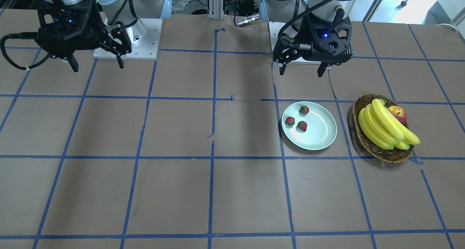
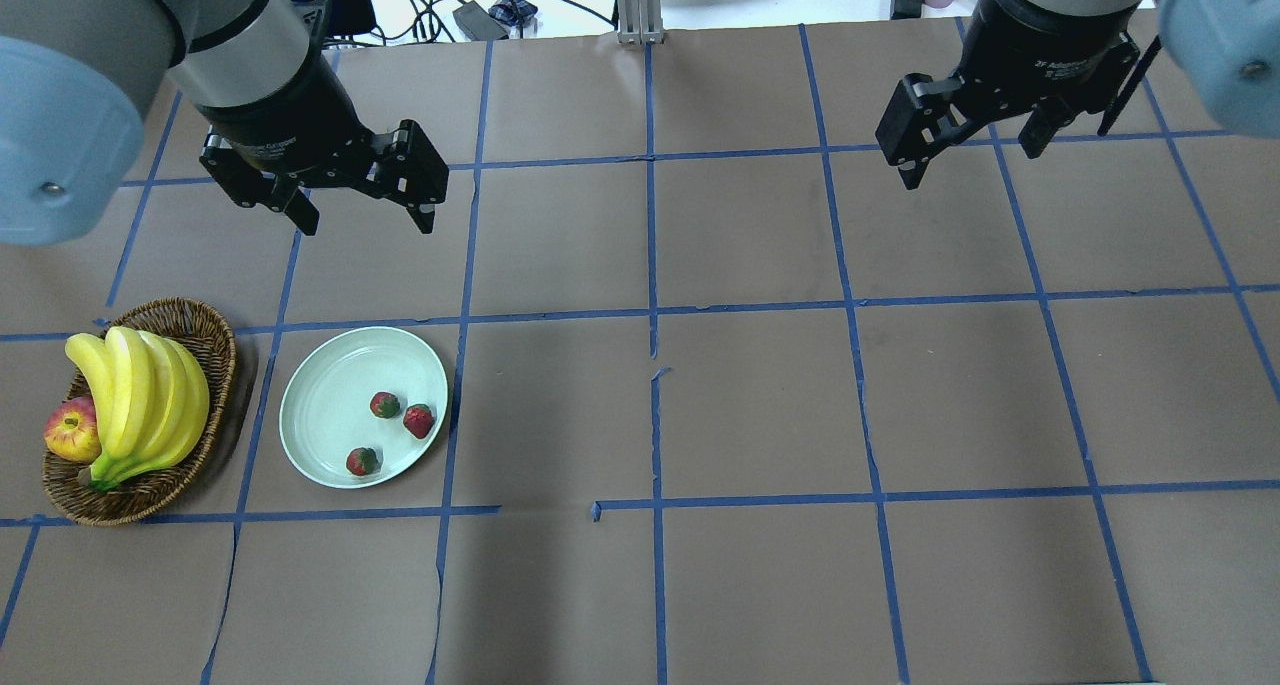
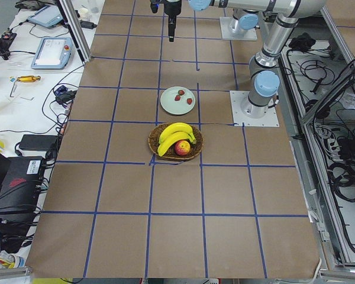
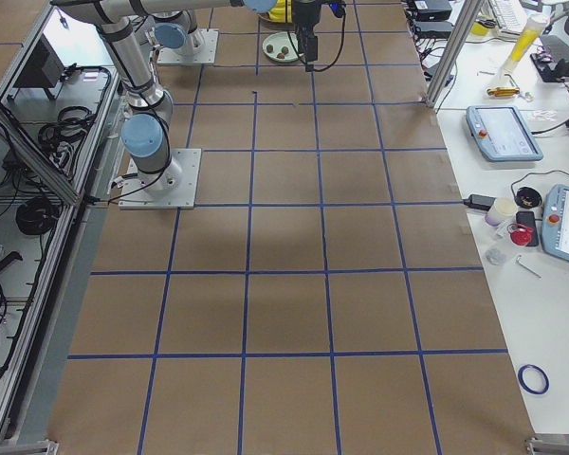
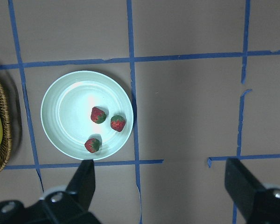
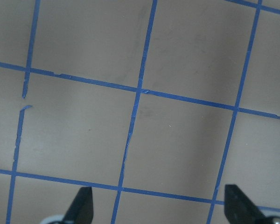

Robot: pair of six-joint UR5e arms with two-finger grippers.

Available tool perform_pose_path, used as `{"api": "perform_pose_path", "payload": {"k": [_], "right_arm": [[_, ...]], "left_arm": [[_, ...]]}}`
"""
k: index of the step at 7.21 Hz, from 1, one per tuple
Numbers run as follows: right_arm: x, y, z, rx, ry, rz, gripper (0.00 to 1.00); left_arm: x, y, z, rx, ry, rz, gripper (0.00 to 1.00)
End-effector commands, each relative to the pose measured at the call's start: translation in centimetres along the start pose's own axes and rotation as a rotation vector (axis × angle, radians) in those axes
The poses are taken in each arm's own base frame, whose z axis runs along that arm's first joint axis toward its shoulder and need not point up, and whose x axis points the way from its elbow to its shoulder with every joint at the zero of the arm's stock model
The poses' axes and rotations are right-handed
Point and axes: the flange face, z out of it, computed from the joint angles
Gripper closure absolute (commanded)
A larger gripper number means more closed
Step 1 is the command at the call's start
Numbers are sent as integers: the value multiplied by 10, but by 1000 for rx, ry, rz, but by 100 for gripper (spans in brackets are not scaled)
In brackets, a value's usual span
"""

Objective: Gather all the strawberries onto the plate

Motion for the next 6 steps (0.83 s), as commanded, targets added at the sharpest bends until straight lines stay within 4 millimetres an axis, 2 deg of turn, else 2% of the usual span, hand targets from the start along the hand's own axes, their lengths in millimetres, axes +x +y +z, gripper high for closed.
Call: {"api": "perform_pose_path", "payload": {"k": [1,6], "right_arm": [[-9,-1,3,3,-81,106,0],[-7,-1,8,-1,-66,111,0]], "left_arm": [[0,1,-1,2,4,-1,0],[-1,2,-2,4,-5,0,0]]}}
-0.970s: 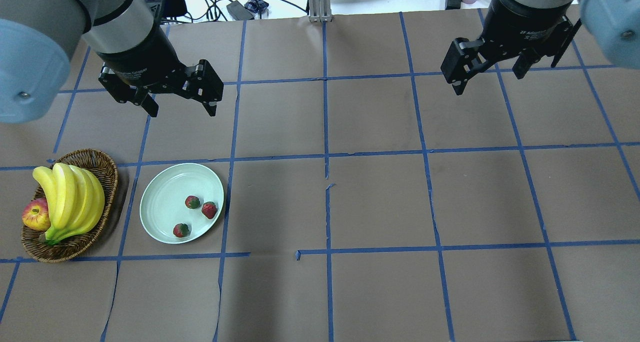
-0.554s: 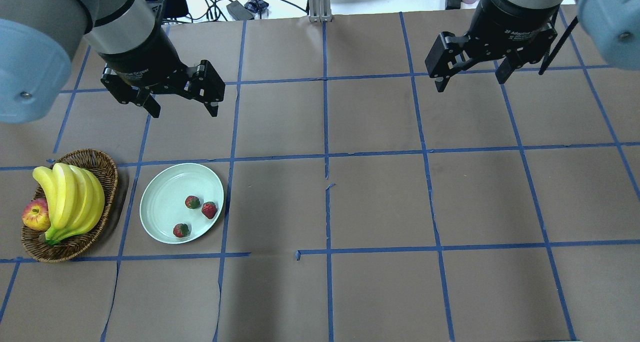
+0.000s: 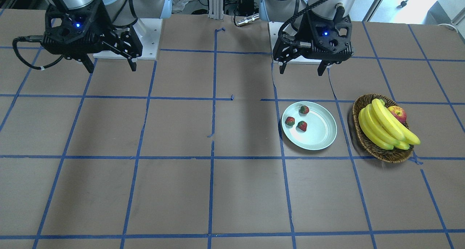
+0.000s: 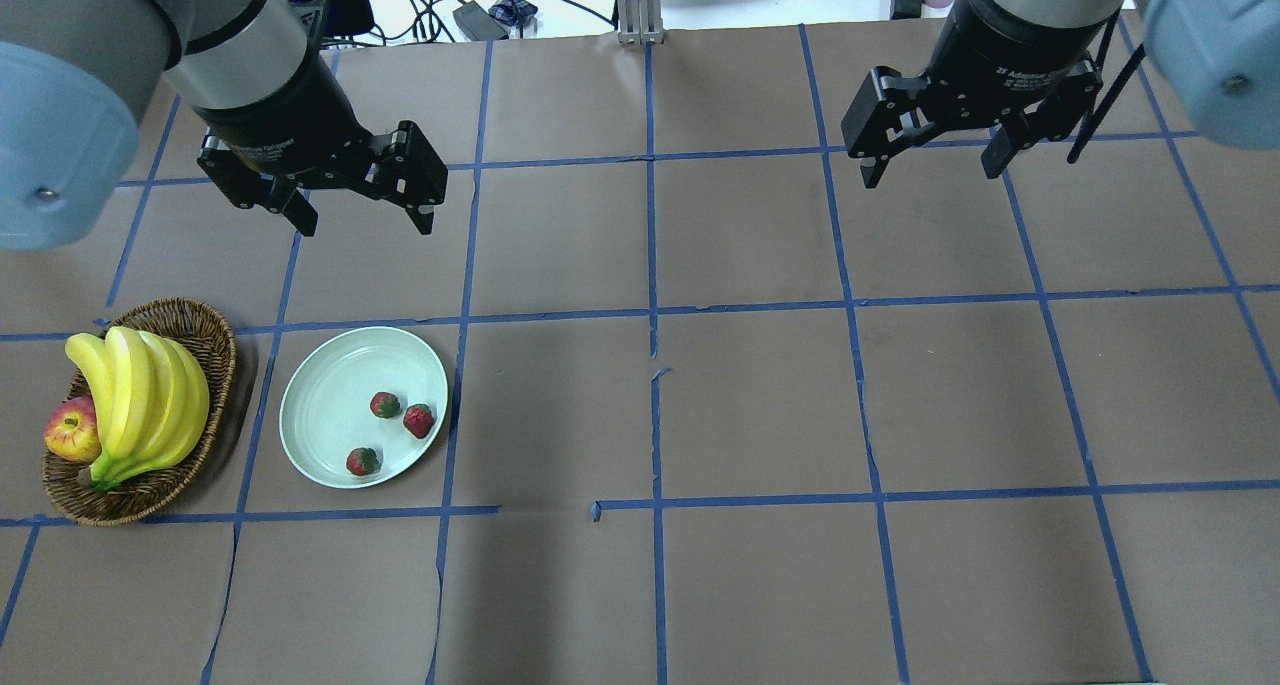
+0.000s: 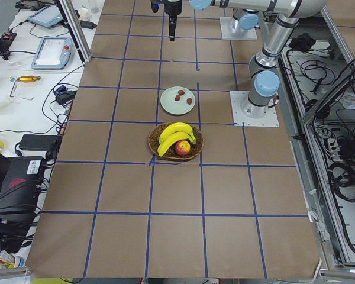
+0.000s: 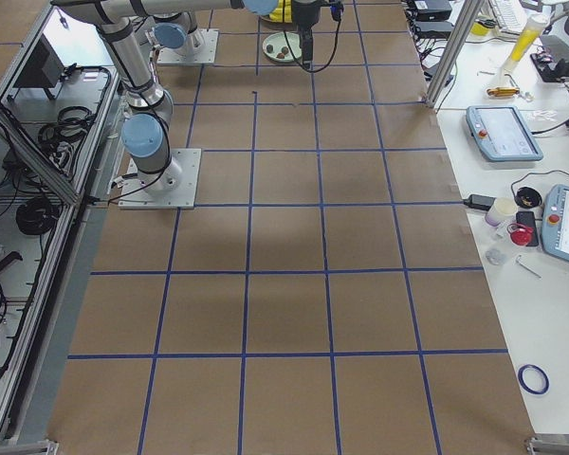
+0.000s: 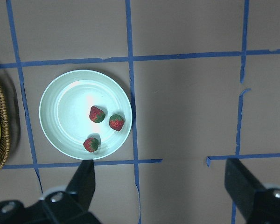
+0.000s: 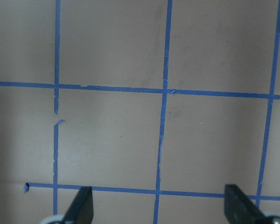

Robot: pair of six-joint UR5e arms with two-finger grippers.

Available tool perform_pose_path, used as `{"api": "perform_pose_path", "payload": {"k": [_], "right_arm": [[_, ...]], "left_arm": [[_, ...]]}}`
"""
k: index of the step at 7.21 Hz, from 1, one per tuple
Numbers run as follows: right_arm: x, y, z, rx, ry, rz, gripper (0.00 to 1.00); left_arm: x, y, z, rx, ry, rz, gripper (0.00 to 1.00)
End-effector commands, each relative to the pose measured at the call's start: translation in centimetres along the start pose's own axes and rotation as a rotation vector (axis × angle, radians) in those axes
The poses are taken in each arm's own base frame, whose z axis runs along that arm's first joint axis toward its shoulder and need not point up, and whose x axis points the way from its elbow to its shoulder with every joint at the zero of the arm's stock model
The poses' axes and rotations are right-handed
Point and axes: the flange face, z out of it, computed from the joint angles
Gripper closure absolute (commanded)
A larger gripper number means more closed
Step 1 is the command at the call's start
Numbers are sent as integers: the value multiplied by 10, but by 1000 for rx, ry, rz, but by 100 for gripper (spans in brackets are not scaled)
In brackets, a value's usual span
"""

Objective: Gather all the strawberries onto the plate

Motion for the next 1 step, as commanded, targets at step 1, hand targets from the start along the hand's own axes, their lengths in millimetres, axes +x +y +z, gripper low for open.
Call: {"api": "perform_pose_path", "payload": {"k": [1], "right_arm": [[0,1,0,1,4,-4,0]], "left_arm": [[0,0,0,1,-1,0,0]]}}
